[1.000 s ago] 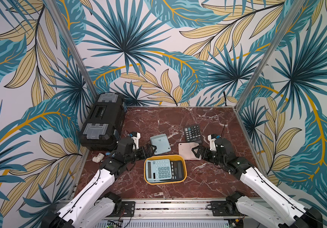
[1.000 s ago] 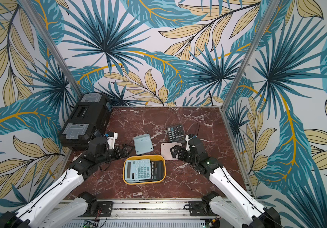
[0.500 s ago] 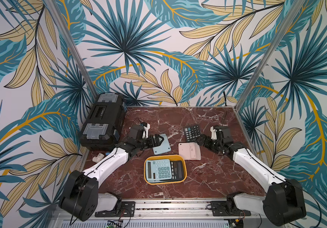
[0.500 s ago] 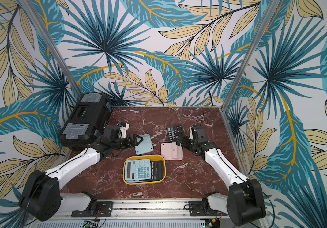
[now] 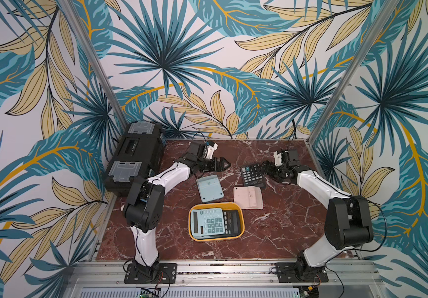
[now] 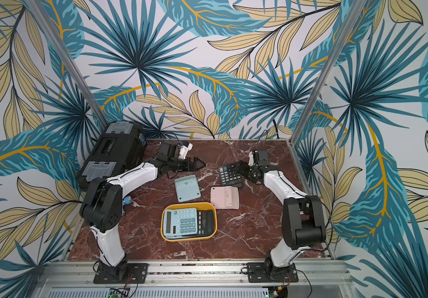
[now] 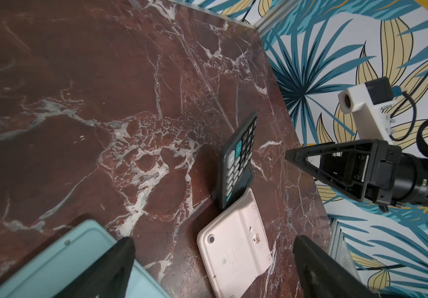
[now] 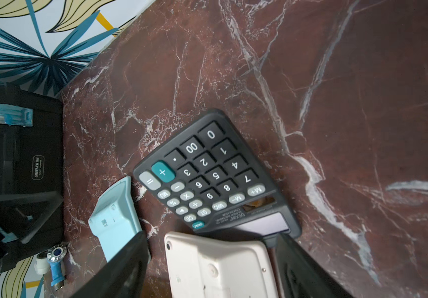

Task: Put the calculator in the storage box
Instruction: Pick up the calculator at the center of the board.

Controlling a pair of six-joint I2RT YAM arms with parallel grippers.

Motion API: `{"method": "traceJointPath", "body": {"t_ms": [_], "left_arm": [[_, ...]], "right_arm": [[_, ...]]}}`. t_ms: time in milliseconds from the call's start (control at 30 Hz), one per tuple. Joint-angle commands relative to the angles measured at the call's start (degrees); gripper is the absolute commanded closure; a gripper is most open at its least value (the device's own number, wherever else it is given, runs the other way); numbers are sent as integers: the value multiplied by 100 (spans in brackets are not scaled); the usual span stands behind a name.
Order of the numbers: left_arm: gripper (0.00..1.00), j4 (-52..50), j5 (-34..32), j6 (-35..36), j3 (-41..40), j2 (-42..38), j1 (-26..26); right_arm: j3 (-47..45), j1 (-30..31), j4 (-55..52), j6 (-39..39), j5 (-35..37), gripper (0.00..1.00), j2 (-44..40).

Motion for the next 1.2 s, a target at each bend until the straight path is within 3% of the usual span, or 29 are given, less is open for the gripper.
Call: {"method": "traceJointPath", "body": {"t_ms": [0,100,233,433,733,1167], "left_arm": [[0,-316,527,348,715,468,-81],[2,-554,668,480,1230,833,-175],[8,-782,810,571,1838,1332,-296],[30,-1297,1007,659,2802,2101,-472],[37,-1351,1105,702,2929,2212,-571],[45,-1274,1336,565,2903,2236,-600]], "right_arm": [[237,-180,44,-170,-133,27,370],[471,-290,56,-103,-360,38,685],[669,-319,166,-19,-456,45,997],[872,-322,656,307,-1233,58,1520],[1008,-167,1129,678,-2225,60,1995],[736,-98,1080,554,-2132,60,1752]]}}
